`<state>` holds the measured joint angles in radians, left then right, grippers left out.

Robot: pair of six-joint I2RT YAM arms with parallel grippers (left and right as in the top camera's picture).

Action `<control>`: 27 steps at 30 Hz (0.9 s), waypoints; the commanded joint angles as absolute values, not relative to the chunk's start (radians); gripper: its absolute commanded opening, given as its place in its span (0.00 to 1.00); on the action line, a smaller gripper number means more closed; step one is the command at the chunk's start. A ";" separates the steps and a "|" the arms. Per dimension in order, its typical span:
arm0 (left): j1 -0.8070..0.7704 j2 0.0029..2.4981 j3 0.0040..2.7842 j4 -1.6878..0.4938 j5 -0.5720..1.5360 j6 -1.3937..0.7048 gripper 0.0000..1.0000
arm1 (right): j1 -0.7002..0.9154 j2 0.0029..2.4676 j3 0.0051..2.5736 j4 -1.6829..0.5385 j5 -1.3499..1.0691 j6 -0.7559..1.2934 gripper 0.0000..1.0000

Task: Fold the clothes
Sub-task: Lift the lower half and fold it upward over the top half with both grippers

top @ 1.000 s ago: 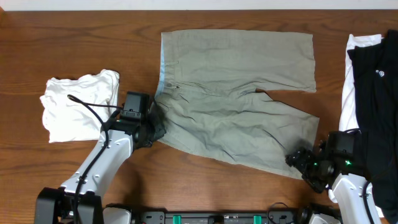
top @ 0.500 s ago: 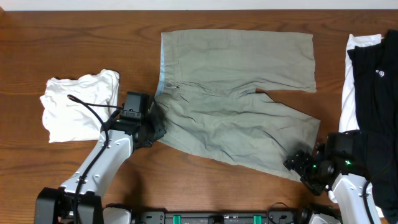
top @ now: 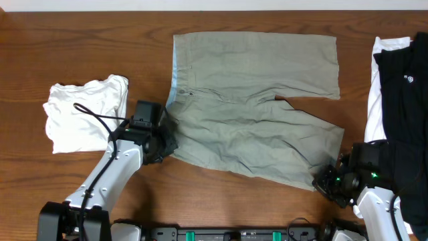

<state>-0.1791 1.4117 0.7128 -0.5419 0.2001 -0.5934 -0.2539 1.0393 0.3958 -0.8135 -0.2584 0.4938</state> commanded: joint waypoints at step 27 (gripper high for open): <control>-0.179 0.758 0.717 -0.937 0.189 -0.483 0.06 | -0.255 0.829 0.817 -1.205 -0.199 0.411 0.01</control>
<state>-0.1791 0.8127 0.7128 -0.9100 0.2028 -0.4961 -0.2539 0.8738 0.7696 -1.1900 -0.2195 0.4156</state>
